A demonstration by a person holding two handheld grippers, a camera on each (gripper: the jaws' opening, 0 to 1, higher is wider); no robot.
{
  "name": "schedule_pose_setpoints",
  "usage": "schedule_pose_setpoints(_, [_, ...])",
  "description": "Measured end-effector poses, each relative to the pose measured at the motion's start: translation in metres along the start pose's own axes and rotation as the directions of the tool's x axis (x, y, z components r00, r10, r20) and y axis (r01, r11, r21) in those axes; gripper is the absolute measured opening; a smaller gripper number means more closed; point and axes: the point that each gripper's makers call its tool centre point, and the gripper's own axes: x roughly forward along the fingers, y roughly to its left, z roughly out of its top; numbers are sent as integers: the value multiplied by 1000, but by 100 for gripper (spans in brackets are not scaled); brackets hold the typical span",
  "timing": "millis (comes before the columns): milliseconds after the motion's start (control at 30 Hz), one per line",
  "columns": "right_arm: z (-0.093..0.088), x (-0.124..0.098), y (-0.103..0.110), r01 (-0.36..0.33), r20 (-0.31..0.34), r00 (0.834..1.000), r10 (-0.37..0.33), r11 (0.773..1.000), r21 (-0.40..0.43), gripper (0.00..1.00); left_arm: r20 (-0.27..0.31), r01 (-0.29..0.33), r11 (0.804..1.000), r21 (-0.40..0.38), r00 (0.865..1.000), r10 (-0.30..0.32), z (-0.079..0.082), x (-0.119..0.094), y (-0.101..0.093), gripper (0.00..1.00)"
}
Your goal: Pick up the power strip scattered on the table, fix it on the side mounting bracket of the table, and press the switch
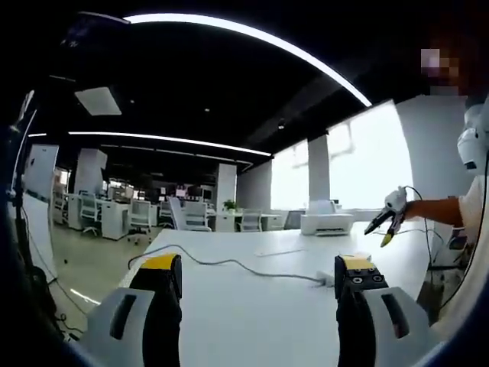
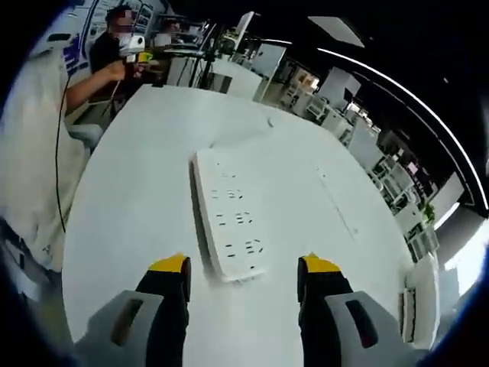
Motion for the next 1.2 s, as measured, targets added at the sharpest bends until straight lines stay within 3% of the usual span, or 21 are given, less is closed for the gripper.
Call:
schedule_pose_setpoints(233, [6,12,4,-79,-79,994,75,996,-47,53,7,10,1000,-9,1000,-10,1,0,-2,86])
schedule_pose_setpoints(533, [0,22,10,-183,-168,971,170,981,-64,53,0,20,1000,-13,1000,-20,-2,3,-5,86])
schedule_pose_setpoints(933, [-3,44,1,-234,-241,948,207,968,-89,57,-4,20,1000,-13,1000,-20,-2,2,-8,86])
schedule_pose_setpoints(1200, [-8,53,9,-299,-288,920,266,951,-79,55,0,23,1000,-21,1000,-23,-1,1,-11,86])
